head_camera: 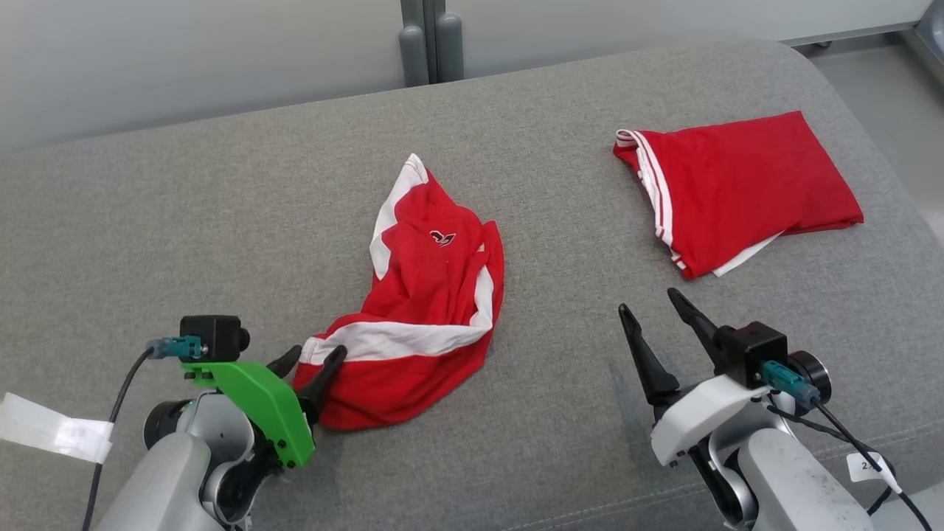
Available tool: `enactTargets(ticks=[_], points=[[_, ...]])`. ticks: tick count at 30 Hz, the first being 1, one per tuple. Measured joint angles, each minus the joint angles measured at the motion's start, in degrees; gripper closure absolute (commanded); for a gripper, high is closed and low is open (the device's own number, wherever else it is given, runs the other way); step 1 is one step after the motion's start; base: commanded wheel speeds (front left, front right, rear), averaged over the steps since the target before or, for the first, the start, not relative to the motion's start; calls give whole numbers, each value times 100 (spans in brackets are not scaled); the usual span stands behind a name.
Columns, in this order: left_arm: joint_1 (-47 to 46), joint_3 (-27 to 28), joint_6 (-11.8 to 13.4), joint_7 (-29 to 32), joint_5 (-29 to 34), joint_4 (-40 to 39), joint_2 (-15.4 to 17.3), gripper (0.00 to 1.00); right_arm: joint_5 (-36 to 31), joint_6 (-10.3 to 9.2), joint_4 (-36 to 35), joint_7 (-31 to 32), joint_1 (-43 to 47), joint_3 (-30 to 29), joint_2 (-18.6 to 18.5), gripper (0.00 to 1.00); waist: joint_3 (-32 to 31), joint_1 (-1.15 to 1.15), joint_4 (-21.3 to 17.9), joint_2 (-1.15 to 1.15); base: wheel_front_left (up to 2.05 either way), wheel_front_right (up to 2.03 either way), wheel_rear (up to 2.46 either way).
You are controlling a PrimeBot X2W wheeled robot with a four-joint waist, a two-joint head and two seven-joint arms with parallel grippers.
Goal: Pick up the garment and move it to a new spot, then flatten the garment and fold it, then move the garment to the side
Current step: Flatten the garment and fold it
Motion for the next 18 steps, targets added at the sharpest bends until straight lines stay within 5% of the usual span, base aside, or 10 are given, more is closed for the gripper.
enactTargets(ticks=[10, 12, 14, 15, 18], points=[[-81, -87, -3, 218, -100, 98, 5, 0, 0, 0, -1, 0, -7, 1, 3, 0, 18, 0, -54, 0, 0, 0, 0], [-101, -86, -3, 218, -101, 97, 7, 50, 0, 0, -2, 0, -9, -1, 3, 0, 21, 0, -60, 0, 0, 0, 0], [-144, -92, -4, 218, -152, 86, 11, 76, 0, 0, -3, 0, -16, -4, 3, 0, 26, 0, -70, 0, 0, 0, 0], [-154, -107, -4, 218, -174, 73, 18, 100, 0, 0, -4, 0, -22, -8, 3, 0, 28, 0, -73, 0, 0, 0, 0], [-172, -164, -4, 210, -191, 42, 52, 100, 1, -1, -8, 0, -26, -23, 3, 0, 30, 0, -72, 0, 0, 0, 0]])
